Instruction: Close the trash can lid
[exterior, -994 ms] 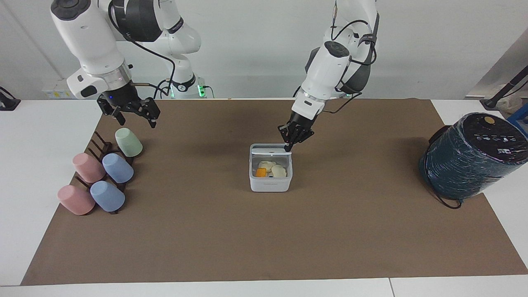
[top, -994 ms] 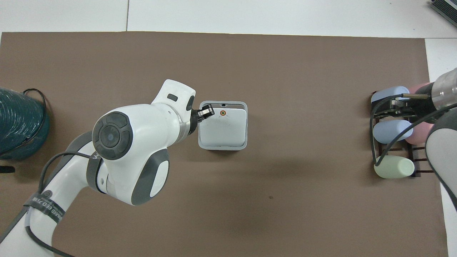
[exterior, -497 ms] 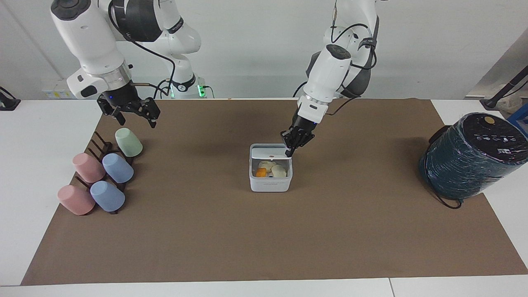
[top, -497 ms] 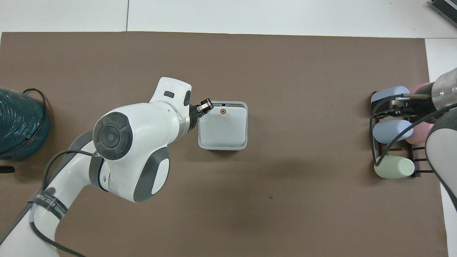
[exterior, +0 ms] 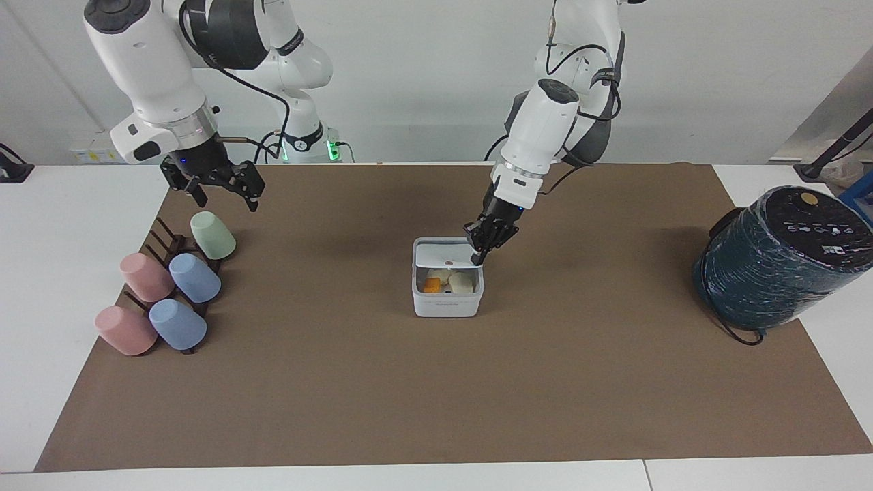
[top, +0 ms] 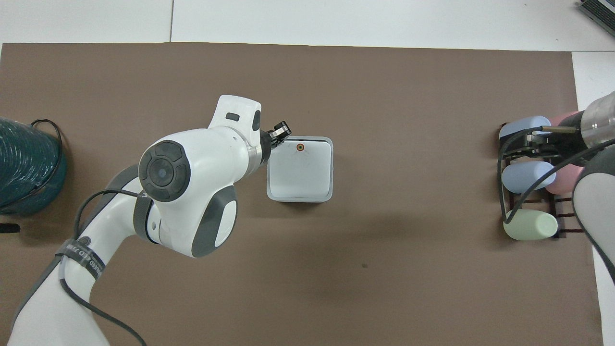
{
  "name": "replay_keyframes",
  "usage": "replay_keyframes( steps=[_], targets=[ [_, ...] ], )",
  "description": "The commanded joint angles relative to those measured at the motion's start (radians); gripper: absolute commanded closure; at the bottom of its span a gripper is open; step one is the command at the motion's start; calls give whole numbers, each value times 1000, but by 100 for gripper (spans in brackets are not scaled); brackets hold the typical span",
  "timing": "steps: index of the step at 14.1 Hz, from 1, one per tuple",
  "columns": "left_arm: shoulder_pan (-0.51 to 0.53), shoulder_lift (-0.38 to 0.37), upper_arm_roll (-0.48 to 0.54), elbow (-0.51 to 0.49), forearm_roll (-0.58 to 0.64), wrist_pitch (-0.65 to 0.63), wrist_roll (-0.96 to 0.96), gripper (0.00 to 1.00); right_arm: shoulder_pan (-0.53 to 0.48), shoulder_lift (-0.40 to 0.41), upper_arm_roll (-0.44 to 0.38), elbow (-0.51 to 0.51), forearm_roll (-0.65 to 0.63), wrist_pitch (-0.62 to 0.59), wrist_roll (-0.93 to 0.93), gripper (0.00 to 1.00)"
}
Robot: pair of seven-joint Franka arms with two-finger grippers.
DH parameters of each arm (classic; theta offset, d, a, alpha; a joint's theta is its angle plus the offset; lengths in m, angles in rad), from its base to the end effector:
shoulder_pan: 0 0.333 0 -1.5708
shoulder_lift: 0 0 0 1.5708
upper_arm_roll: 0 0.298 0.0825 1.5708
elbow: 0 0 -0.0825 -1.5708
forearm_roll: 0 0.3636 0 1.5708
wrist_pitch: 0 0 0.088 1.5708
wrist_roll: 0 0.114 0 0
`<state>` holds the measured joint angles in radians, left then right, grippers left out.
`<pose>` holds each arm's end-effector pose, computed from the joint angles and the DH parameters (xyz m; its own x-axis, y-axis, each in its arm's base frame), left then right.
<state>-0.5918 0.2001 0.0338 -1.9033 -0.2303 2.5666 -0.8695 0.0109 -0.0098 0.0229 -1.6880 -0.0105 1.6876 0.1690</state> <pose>0.5308 -0.3294 0.4322 0.8675 0.4796 0.1316 0.3787 -0.8085 0.4505 0.5387 0.0172 0.5617 0.9910 -0.1336 0.0110 -0.1337 -0.9910 0.0089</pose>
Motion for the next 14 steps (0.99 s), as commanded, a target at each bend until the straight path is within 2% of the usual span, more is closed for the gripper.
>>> replay_keyframes(
  steps=[1,5,6,8,9,12,14],
  targets=[
    [7,82,0,76,-18,18,-22,100,-6,-9,3,-9,-3,-5,-13,0],
    [24,120,0,108,-18,58,-23,100,-8,-9,5,-9,-3,-5,-11,0],
    [24,149,0,137,-18,58,-25,100,-8,-9,3,-9,-3,-5,-13,0],
    [23,159,1,150,-18,34,-28,100,-8,-9,3,-9,-3,-5,-13,0],
    [24,159,1,174,-18,-15,-29,100,-8,-9,5,-9,-3,-5,-13,0],
    [87,144,6,331,-14,-332,-29,100,-8,-9,3,-9,-3,-5,-13,0],
    [119,78,6,377,-8,-542,-26,100,-8,-9,3,-9,-3,-5,-13,0]
  ],
)
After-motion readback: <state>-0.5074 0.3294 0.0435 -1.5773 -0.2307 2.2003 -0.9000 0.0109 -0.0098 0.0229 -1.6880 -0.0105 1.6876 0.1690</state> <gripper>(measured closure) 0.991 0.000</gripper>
